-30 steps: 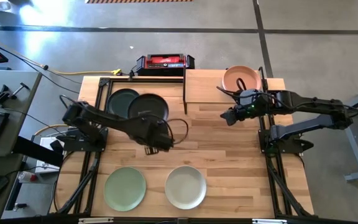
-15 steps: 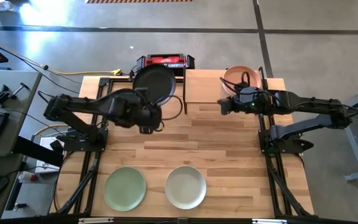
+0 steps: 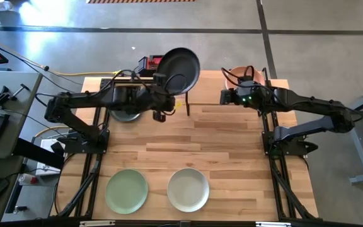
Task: Place and stack plates onto a shelf
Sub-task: Put the bottom black plate on the shelf
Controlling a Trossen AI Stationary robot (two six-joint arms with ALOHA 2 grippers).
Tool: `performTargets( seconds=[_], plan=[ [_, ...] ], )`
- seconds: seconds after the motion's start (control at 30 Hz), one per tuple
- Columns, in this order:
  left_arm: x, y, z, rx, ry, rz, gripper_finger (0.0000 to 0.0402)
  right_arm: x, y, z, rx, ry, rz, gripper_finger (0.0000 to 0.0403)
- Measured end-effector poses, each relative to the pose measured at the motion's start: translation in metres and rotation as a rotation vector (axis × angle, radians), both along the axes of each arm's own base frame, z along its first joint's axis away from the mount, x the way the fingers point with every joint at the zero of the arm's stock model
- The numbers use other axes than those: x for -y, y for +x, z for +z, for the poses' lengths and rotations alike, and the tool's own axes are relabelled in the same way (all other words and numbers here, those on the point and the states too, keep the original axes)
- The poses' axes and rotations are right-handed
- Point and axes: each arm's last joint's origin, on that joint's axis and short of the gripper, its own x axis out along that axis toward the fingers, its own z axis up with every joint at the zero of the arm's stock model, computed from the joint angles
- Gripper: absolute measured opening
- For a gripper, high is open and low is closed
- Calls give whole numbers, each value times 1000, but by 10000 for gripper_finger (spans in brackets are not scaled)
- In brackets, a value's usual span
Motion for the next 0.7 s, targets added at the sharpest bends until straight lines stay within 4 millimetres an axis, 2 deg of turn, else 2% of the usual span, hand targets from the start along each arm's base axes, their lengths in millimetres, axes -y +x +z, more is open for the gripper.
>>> performTargets(
  seconds=[0.2, 0.37, 0.5, 0.7],
  plan=[
    [-16, 3, 5, 4, 56, -43, 1, 16, 3, -7, -35, 48, 9, 66],
    [-25, 1, 5, -22, 76, -54, 1, 27, 9, -20, -100, 132, 30, 66],
    [-31, 0, 5, -8, 54, -27, 1, 34, 9, -32, -181, 200, 31, 66],
    [-39, -2, 4, 34, 4, 31, 1, 41, 4, -36, -245, 206, 13, 66]
  ],
)
